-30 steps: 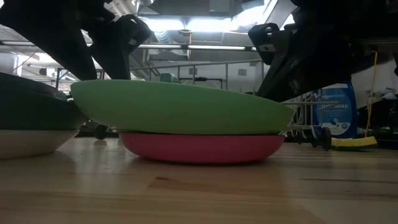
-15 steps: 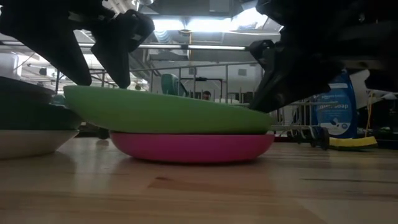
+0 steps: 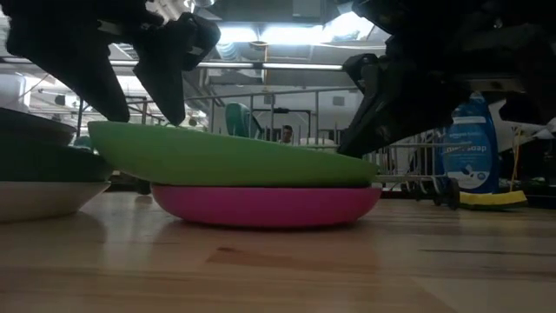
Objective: Sort dishes
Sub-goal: Put the white plate in the dish rack
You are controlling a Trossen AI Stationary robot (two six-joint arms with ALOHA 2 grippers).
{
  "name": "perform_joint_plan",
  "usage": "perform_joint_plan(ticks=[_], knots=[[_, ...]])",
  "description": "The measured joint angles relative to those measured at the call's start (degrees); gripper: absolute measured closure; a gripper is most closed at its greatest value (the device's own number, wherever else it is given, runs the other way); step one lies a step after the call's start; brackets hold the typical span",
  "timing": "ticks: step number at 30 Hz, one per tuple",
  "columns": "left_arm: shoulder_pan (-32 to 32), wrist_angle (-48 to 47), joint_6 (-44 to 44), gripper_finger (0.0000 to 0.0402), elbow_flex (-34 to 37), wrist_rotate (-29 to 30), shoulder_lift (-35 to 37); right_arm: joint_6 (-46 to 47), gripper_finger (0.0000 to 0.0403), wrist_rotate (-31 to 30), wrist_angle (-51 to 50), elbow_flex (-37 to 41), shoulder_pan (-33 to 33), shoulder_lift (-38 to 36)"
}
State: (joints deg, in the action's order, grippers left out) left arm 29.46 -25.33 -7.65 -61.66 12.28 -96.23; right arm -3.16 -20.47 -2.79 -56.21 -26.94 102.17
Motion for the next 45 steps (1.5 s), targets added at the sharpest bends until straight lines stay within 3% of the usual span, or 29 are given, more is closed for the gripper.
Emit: perform_joint_plan(ticks=[7,15,23,29,34,38,45], knots=[[-1.5,1.0,0.1,0.0222,1.8,0.6,0.0,0.1,0.0402,1.9,0.1,0.0,0.0,0.0],[-3.0,1.8,0.1,0.0222,2.4,7.4,-0.1,0.1,0.0402,2.0,0.1,0.0,0.0,0.0],[-3.5,1.8,-1.6,0.0222,2.4,8.0,-0.1,0.6,0.0402,2.0,0.1,0.0,0.0,0.0],[-3.5,1.8,-4.3,0.0222,2.4,6.2,-0.1,8.6,0.0402,-3.5,-0.2,0.0,0.0,-0.1],[-3.5,1.8,-4.4,0.0222,2.4,6.1,-0.1,9.2,0.0402,-5.1,-0.6,0.0,-0.1,-2.8],[-3.5,1.8,-4.4,0.0222,2.4,6.0,-0.1,11.9,0.0402,-7.0,-4.7,0.0,-0.1,-6.0],[-3.5,1.8,-4.4,0.0222,2.3,5.9,-0.1,29.3,0.0402,-13.8,-21.4,0.0,-0.1,-10.4]])
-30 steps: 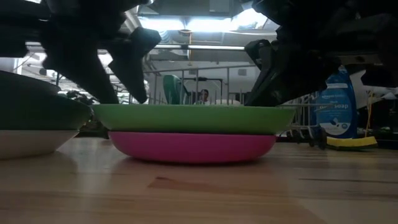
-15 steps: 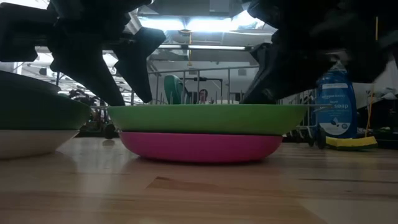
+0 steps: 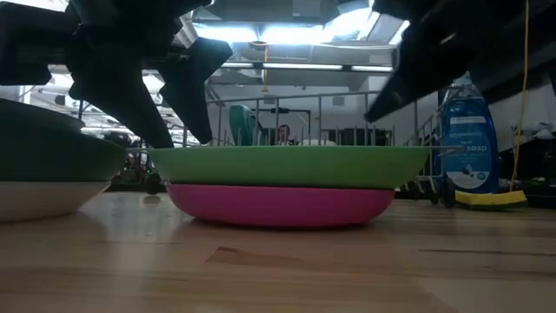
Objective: Sort dishes
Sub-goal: Put the white plate in the dish rack
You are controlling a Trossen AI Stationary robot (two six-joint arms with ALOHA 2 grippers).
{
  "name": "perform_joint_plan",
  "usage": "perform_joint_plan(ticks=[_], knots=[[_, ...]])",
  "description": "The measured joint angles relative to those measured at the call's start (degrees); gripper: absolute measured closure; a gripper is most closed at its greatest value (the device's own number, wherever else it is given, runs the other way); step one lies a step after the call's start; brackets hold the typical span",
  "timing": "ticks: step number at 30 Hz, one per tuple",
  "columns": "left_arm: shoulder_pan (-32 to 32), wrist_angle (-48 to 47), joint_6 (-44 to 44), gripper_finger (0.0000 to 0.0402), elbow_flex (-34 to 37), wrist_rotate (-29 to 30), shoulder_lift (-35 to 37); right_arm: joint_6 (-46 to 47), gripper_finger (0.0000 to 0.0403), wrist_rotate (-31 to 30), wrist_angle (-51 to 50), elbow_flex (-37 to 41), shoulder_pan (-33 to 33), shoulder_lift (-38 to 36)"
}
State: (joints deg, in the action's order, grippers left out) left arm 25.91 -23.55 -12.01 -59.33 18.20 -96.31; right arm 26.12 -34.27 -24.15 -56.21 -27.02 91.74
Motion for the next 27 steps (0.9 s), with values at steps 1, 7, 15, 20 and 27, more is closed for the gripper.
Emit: perform_joint_plan(ticks=[1,7,15,20,27], knots=[[0.0,0.0,0.0,0.0222,0.0,0.0,0.0,2.4,0.0402,-0.5,-2.2,0.0,0.0,0.0],[0.0,0.0,0.0,0.0222,0.0,0.0,0.0,9.6,0.0402,-1.7,-8.1,0.0,0.0,1.9],[0.0,0.0,-2.0,0.0222,0.0,0.0,0.0,9.9,0.0402,-1.2,-6.7,-0.1,0.0,4.9],[-0.1,0.4,-4.8,0.0222,-0.1,-0.5,-1.2,9.8,0.0402,-0.7,-5.9,-0.1,0.0,4.9],[-0.1,1.0,-8.7,0.0222,-0.3,-0.6,-3.2,9.8,0.0402,0.4,-5.5,-0.1,0.1,4.9]])
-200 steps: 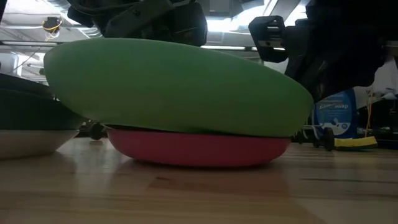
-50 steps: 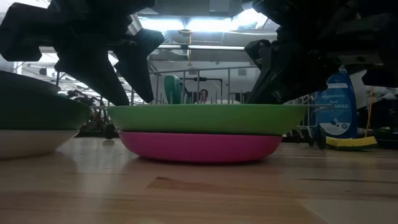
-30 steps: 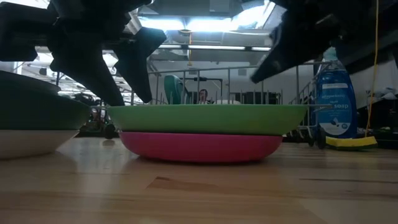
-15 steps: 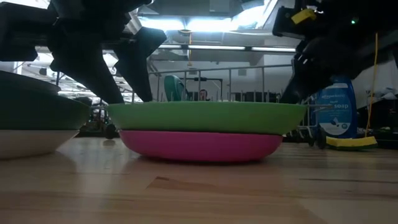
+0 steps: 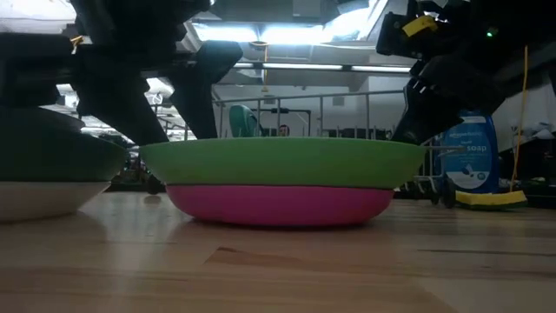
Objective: Sort dishes
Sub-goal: Put the white plate in the dish rack
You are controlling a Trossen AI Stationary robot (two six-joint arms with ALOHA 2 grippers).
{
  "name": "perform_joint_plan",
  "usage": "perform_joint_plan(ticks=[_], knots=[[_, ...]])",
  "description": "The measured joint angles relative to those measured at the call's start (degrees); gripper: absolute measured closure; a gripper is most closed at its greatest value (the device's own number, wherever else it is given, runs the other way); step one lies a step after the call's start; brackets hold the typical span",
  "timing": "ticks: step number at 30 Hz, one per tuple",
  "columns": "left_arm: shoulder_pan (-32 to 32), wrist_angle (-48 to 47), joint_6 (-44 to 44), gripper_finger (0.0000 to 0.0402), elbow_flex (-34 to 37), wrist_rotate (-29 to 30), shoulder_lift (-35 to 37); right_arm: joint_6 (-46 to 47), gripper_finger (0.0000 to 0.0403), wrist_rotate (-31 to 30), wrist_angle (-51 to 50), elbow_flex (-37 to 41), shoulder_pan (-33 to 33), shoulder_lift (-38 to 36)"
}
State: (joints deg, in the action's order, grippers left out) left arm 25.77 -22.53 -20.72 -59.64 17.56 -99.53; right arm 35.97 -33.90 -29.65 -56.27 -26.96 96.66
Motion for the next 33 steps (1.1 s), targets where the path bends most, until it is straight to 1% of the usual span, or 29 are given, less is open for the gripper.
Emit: perform_joint_plan(ticks=[9,13,15,19,30,33], knots=[[0.0,1.1,-6.8,0.0222,0.2,-0.1,-0.2,0.0,0.0402,0.5,1.1,0.0,0.0,0.0],[-0.1,1.1,-8.8,0.0222,0.2,-0.1,-0.2,0.0,0.0402,2.7,2.6,0.0,0.0,0.1],[-0.1,0.9,-9.7,0.0229,0.2,0.0,-0.3,0.0,0.0402,4.1,3.4,0.0,0.0,0.1],[-0.1,0.9,-9.7,0.0262,0.3,0.0,-0.3,-0.1,0.0402,5.4,3.9,0.0,0.0,0.1],[0.0,1.1,-9.1,0.0377,0.4,0.1,-0.5,-0.2,0.0402,8.2,6.9,0.2,0.0,0.2],[0.2,1.6,-6.9,0.0392,0.3,0.7,-0.4,-0.2,0.0402,8.6,8.1,0.2,-0.1,0.2]])
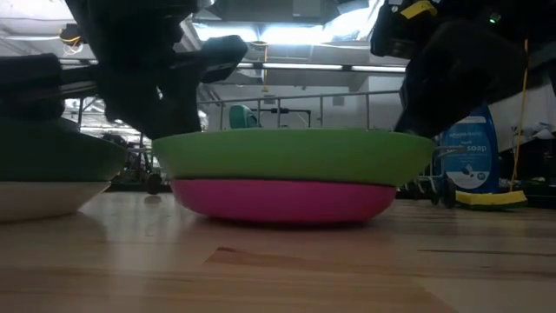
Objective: Sort dishes
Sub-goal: Put the white plate in the dish rack
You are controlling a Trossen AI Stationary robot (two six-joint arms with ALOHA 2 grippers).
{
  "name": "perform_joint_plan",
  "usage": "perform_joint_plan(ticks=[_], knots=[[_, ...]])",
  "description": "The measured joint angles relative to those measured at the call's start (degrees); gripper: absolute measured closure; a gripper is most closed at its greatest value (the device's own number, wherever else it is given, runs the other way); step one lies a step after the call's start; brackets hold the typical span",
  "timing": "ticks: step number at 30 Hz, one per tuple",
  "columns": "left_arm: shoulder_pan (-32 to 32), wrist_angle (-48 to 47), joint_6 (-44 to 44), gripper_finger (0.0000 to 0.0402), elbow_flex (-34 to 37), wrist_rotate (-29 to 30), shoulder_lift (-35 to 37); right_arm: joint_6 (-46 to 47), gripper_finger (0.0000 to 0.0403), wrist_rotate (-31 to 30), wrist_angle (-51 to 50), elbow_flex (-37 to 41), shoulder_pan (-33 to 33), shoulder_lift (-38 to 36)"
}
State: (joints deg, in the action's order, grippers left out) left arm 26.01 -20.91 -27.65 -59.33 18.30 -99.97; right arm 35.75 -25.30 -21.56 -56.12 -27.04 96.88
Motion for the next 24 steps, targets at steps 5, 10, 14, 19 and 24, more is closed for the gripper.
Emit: perform_joint_plan(ticks=[5,10,14,19,24], knots=[[0.3,1.4,1.9,0.0388,0.0,0.0,0.0,-0.1,0.0402,0.0,2.4,0.0,0.0,-0.5],[1.1,4.9,4.9,0.0395,0.0,-0.1,0.0,-0.1,0.0402,0.0,2.4,0.0,-0.3,-2.2],[1.4,7.3,7.6,0.0395,0.0,-0.2,0.0,-0.2,0.0402,-1.0,2.3,0.0,-1.2,-4.4],[1.4,7.4,12.4,0.0396,-1.6,-0.3,0.0,-0.2,0.0402,-4.1,2.1,0.0,-3.3,-7.4],[1.4,7.7,16.4,0.0398,-3.7,-0.6,0.0,-0.3,0.0402,-6.9,2.0,0.0,-5.3,-9.9]])
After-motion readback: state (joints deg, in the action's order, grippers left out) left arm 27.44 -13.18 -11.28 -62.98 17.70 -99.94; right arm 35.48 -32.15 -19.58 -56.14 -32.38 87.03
